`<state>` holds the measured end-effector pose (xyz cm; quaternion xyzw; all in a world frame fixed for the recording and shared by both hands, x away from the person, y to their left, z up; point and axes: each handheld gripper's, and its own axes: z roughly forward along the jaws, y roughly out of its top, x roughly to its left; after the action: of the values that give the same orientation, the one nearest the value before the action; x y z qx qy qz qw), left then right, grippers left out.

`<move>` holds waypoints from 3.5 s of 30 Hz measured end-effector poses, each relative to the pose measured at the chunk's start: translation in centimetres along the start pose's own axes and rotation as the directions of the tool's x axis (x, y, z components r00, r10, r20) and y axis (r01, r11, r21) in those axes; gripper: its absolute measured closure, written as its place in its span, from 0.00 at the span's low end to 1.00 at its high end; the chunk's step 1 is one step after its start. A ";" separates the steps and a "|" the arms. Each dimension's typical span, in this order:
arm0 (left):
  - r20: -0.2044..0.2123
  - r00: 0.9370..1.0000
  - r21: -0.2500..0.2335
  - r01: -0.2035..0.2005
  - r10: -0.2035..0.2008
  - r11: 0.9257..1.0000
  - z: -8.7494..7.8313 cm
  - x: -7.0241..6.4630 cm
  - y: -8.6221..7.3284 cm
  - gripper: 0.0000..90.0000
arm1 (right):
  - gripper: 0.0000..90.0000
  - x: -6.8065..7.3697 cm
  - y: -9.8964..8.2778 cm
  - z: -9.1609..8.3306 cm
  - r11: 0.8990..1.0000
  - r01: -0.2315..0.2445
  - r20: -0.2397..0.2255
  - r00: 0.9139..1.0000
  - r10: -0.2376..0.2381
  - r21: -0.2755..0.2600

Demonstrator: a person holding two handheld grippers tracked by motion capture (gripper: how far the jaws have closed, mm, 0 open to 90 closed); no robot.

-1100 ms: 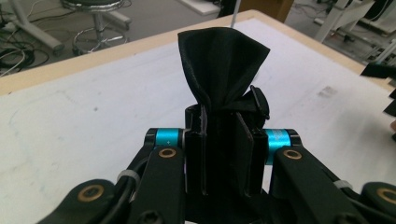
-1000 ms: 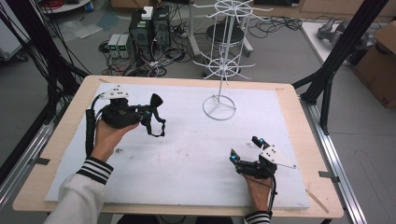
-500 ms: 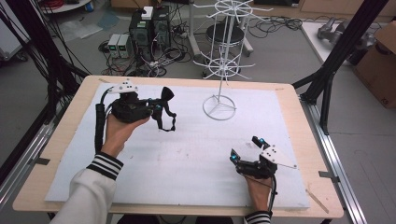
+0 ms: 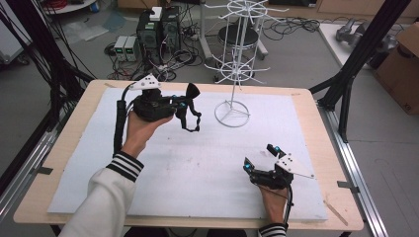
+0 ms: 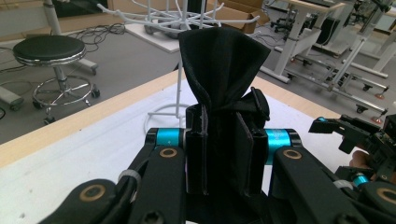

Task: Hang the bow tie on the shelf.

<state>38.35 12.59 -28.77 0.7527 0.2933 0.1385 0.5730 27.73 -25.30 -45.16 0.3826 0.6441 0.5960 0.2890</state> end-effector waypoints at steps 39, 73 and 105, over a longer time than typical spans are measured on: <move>0.022 0.999 -0.062 -0.038 0.040 0.997 4.9 1.2 2.2 0.84 | 0.01 0.0 0.0 0.0 1.000 0.005 0.007 1.000 -0.005 -0.004; 0.024 0.998 -0.085 -0.050 0.052 0.995 8.5 2.7 5.4 0.84 | 0.01 0.0 0.0 0.0 1.000 0.001 0.009 1.000 -0.001 -0.003; 0.019 1.000 -0.074 -0.017 0.018 0.997 10.4 4.0 4.6 0.84 | 0.01 -0.1 0.0 0.1 1.000 0.000 0.015 1.000 0.000 -0.006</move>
<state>48.41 6.09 -28.14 0.7348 0.2758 0.1470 0.6019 27.85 -25.32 -45.16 0.3861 0.6404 0.5948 0.2951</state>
